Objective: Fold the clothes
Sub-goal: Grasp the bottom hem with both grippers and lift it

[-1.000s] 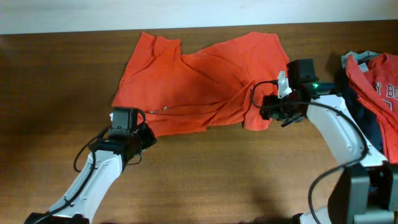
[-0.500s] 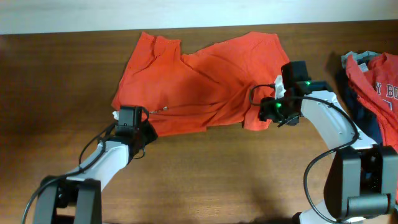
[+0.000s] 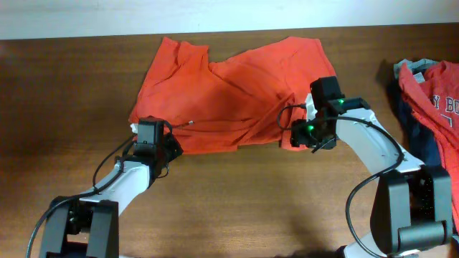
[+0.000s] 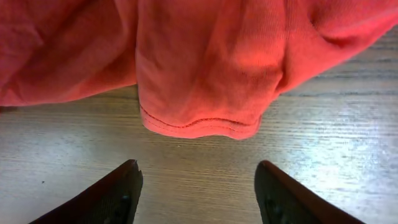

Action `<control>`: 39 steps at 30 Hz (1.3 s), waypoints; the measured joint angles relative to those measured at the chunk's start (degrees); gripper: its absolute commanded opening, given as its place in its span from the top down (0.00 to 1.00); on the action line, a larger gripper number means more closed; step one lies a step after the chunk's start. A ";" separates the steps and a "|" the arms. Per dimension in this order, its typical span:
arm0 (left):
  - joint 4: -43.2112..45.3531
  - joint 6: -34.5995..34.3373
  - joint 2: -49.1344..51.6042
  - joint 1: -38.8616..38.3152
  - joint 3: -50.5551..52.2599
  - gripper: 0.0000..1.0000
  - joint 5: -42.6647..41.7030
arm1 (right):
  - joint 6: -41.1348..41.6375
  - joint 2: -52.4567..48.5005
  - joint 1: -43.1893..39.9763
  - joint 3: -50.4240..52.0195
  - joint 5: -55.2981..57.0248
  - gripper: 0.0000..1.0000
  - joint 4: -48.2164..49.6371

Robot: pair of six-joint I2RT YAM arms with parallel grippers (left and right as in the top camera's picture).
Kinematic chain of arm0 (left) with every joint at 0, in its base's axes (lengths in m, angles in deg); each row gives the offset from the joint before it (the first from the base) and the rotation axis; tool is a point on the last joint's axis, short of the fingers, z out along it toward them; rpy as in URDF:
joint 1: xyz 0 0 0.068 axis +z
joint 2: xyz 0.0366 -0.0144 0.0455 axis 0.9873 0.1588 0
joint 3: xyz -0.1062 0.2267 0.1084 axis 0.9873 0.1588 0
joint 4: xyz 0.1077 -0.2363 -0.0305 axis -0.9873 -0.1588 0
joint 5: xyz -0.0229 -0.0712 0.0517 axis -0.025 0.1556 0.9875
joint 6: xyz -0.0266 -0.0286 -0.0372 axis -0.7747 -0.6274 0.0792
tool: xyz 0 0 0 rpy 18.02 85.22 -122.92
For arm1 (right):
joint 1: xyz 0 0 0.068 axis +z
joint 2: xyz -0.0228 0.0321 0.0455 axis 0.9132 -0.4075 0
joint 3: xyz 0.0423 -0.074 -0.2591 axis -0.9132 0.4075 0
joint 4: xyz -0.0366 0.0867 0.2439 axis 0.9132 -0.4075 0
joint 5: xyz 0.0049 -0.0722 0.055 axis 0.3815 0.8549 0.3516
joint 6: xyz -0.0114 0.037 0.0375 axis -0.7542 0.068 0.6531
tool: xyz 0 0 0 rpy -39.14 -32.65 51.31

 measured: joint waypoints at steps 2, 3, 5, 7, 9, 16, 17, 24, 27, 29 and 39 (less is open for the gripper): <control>-0.68 0.07 -0.02 0.00 -0.55 0.99 -0.28 | 0.04 0.00 0.00 0.90 0.50 0.40 0.39; -2.67 0.28 -0.46 0.00 -1.38 0.99 -0.50 | 0.04 0.00 0.00 1.49 0.59 0.40 1.36; -5.81 1.03 -3.04 0.00 -2.60 0.99 -0.72 | 0.02 -0.02 0.00 2.40 0.79 0.40 3.17; -8.04 1.66 -7.87 0.00 -4.79 0.99 -1.09 | -0.11 -0.04 0.00 3.37 0.98 0.40 5.31; -9.09 2.08 -11.74 0.00 -6.10 0.99 -1.20 | -0.68 -0.26 0.00 3.50 1.01 0.40 6.71; -9.97 2.25 -19.47 0.00 -6.21 0.99 -1.53 | -4.44 -4.02 2.21 3.52 1.18 0.39 10.97; -9.97 2.25 -20.11 0.00 -6.21 0.99 -1.53 | -4.70 -4.98 3.78 3.56 1.20 0.39 11.63; -10.67 2.25 -20.44 0.00 -6.21 0.99 -1.53 | -5.11 -6.36 7.32 3.56 3.54 0.75 12.63; -10.67 2.27 -20.44 0.00 -6.21 0.99 -1.53 | -4.74 -6.36 7.30 3.56 5.70 0.96 11.65; -10.69 2.67 -20.44 0.00 -6.21 0.99 -1.51 | -3.98 -6.36 7.26 3.56 6.99 0.96 10.78; -25.62 7.61 -20.48 0.07 -13.77 0.99 -1.27 | 0.26 -5.70 4.39 -5.73 8.00 0.96 -10.40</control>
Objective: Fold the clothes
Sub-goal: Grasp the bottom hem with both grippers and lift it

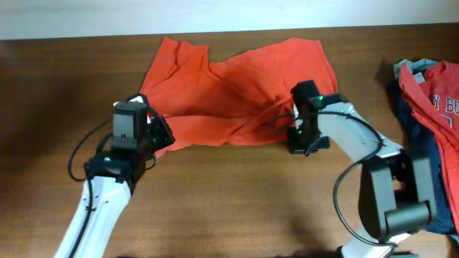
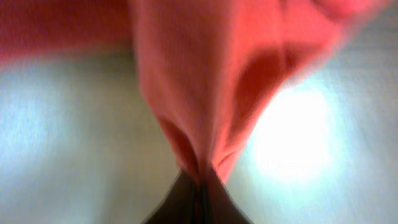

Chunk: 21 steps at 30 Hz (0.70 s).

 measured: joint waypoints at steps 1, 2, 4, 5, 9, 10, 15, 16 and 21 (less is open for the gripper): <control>-4.00 0.55 -0.09 0.11 -2.82 0.99 0.02 | 0.46 1.05 -0.74 -1.86 -0.52 0.96 -3.02; -6.27 1.25 -0.11 0.17 -4.39 0.99 0.07 | 0.87 2.08 -1.40 -3.48 -0.74 0.96 -5.84; -15.02 3.48 -0.11 0.39 -10.16 0.99 0.20 | 1.46 4.59 -2.67 -6.73 -1.36 0.96 -11.96; -18.01 4.39 -0.28 0.44 -12.90 0.99 0.42 | 1.51 5.81 -3.21 -7.85 -1.46 0.96 -13.84; -28.37 6.71 -0.59 0.44 -18.62 0.99 2.03 | 1.44 8.48 -4.98 -9.44 -1.90 0.96 -21.59; -29.92 6.93 -0.59 0.44 -18.69 0.99 2.40 | 1.25 8.48 -5.25 -9.44 -2.01 0.96 -22.91; -34.51 7.39 -0.59 0.44 -18.67 0.99 4.79 | 1.03 8.83 -6.21 -9.42 -2.08 0.96 -25.79; -35.12 7.52 -0.59 0.44 -18.67 0.99 6.03 | 1.01 9.22 -7.02 -9.42 -2.03 0.96 -26.14; -34.38 7.54 -0.50 1.38 -18.67 0.99 10.38 | 0.98 11.34 -11.96 -9.38 -1.01 0.96 -23.06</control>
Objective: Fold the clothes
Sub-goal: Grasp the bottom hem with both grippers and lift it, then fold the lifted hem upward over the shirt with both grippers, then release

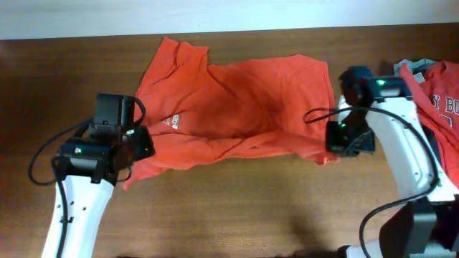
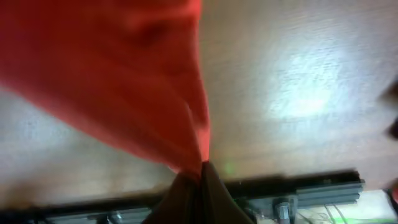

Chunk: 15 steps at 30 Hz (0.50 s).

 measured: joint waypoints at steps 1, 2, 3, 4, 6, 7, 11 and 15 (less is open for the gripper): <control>0.72 0.02 0.15 0.48 0.00 0.99 0.46 | -0.02 0.13 -1.14 0.00 0.11 0.96 1.42; 1.86 0.04 0.52 1.18 0.00 0.99 0.94 | 0.00 0.13 -2.43 0.02 0.24 0.96 3.19; 3.45 0.02 1.18 1.97 0.00 0.99 1.31 | -0.37 0.13 -3.76 0.26 0.24 0.96 5.55; 4.90 0.02 1.92 2.56 0.00 0.99 1.55 | -0.94 0.13 -4.72 0.46 0.17 0.96 7.28; 8.35 0.02 4.79 3.63 0.00 0.99 2.16 | -2.32 0.13 -5.68 0.92 -0.42 0.96 10.71; 9.77 0.02 5.99 3.82 0.00 0.99 2.36 | -2.73 0.13 -5.66 1.09 -0.68 0.96 12.15; 18.45 0.04 13.86 3.69 0.00 0.99 2.67 | -4.26 -0.13 -5.60 1.31 -1.66 0.96 16.63; 26.64 0.02 21.22 3.72 0.00 0.99 2.97 | -4.92 -2.93 -5.60 1.31 -1.99 0.96 20.59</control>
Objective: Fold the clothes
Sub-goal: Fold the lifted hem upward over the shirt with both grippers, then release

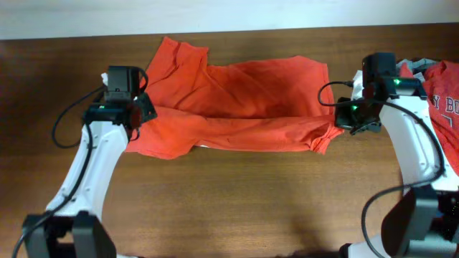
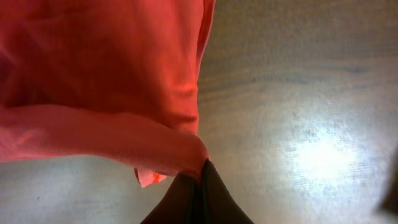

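An orange-red T-shirt (image 1: 237, 100) lies across the back middle of the wooden table (image 1: 237, 201), its near hem pulled up and back into a long fold. My left gripper (image 1: 133, 115) is shut on the shirt's left hem corner. My right gripper (image 1: 343, 123) is shut on the shirt's right hem corner; in the right wrist view the cloth (image 2: 112, 81) hangs pinched between the shut fingers (image 2: 186, 199) just above the table.
A pile of other clothes (image 1: 430, 100), red with lettering over dark blue, lies at the table's right edge, just beyond my right arm. The table's back edge runs close behind the shirt.
Both grippers have moved toward the back of the table with the hem corners in them. The near hem now lies farther back over the shirt's body.
My right gripper stood open just short of the shirt's right hem corner, and the left was at the left corner. Then both were shut on the cloth. Then the hem was spread wide between them, and now it is farther back over the shirt.
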Action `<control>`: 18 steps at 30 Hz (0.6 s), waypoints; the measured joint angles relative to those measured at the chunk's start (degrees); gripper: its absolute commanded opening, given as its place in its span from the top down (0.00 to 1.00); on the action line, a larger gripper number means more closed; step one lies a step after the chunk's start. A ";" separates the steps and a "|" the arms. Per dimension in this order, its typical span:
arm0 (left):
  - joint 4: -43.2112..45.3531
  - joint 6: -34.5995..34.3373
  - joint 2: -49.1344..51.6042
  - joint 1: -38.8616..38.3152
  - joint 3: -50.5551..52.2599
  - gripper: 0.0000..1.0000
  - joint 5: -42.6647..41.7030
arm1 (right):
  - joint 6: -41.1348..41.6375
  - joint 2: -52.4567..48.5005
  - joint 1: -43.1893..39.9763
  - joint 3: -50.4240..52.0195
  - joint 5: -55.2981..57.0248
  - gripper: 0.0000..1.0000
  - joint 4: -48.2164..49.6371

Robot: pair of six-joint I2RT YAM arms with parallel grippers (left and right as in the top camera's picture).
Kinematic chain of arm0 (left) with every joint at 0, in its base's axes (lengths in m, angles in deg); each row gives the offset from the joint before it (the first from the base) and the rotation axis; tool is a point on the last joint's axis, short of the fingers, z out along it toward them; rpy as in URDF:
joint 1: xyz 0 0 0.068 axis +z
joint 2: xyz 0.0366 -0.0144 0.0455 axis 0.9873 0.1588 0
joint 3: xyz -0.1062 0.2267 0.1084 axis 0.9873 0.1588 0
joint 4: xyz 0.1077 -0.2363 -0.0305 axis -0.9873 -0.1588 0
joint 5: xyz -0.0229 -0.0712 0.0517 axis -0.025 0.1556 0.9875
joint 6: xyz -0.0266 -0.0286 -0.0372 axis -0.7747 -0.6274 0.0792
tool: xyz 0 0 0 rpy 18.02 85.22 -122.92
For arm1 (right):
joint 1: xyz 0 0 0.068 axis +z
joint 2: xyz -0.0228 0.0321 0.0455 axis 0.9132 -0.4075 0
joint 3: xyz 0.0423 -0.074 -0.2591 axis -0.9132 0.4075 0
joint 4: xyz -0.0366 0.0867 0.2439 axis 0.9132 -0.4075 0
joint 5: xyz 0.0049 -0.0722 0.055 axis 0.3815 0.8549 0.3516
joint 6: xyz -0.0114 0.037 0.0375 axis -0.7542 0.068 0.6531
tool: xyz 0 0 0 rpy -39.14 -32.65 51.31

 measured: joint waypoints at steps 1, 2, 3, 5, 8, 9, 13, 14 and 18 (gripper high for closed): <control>0.74 0.00 0.48 0.00 0.00 0.99 -0.04 | -0.15 -0.48 0.00 0.00 -0.02 0.96 0.52; 2.38 0.02 1.18 0.00 0.00 0.99 -0.02 | -0.26 -1.36 0.00 0.00 -0.15 0.96 1.55; 4.07 0.02 1.75 0.00 0.00 0.99 -0.02 | -0.44 -2.45 0.00 0.00 -0.20 0.96 2.64; 6.23 0.02 2.12 0.00 0.00 0.99 0.02 | -0.61 -4.17 0.00 0.00 -0.20 0.96 3.96; 11.47 0.00 2.14 0.00 0.00 0.99 0.00 | -1.07 -7.06 0.00 0.00 -0.17 0.96 6.75; 12.46 0.02 2.14 0.00 0.00 0.99 0.00 | -1.11 -7.39 0.00 0.00 -0.20 0.96 7.17; 15.96 -0.02 2.14 0.00 0.00 0.99 0.42 | -1.57 -8.11 0.00 0.02 -0.20 0.96 9.92; 16.09 -0.02 2.14 0.00 0.00 0.99 0.70 | -1.70 -8.11 0.00 0.04 -0.20 0.96 10.58; 16.35 -0.02 3.41 0.00 0.00 0.99 2.03 | -1.88 -8.11 0.00 0.04 -0.22 0.96 12.26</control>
